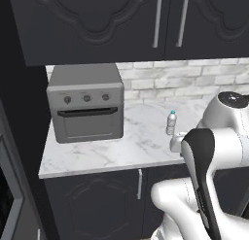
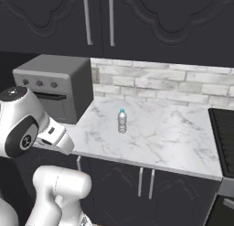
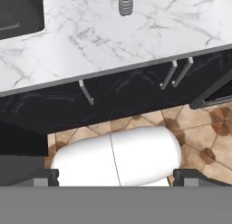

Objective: Take the bottled waters from the counter and place them in the freezer to freeze. Close the freezer door after placing the bottles.

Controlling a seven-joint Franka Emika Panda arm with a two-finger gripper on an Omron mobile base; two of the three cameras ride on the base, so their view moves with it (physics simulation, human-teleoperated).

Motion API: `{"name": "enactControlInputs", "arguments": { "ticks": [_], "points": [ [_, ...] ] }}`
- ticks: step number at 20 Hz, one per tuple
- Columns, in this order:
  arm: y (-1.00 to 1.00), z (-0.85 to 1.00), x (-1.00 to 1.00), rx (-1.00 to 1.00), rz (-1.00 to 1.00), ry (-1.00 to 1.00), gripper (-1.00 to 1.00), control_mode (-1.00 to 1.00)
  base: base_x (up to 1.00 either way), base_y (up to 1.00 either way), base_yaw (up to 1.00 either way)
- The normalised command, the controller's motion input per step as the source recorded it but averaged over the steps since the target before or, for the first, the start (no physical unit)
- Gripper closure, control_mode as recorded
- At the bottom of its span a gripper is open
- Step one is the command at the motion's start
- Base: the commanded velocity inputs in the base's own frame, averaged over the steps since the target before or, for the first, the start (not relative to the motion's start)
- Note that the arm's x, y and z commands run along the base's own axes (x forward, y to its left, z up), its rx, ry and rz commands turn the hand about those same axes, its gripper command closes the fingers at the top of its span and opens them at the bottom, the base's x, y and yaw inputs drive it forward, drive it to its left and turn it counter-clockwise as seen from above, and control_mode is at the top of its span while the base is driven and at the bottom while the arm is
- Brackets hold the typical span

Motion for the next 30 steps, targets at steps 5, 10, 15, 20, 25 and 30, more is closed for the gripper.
{"name": "enactControlInputs", "arguments": {
  "ticks": [5,10,15,20,25,30],
  "points": [
    [0.0,0.0,0.0,0.0,0.0,0.0,-1.0,1.0,0.46,0.0,0.0],
    [0.0,0.0,0.0,0.0,0.0,0.0,-1.0,-1.0,0.03,0.0,0.0],
    [0.0,0.0,0.0,0.0,0.0,0.0,-1.0,-1.0,0.0,0.0,0.0],
    [-0.55,-0.18,0.37,0.12,0.03,-0.02,-1.0,-1.0,0.0,0.0,0.0],
    [-0.73,-0.33,0.48,0.06,0.26,-0.14,-1.0,-1.0,0.0,0.0,0.0],
    [-0.51,-0.32,0.43,0.0,0.3,-0.29,-1.0,-1.0,0.0,0.0,0.0]
  ]
}}
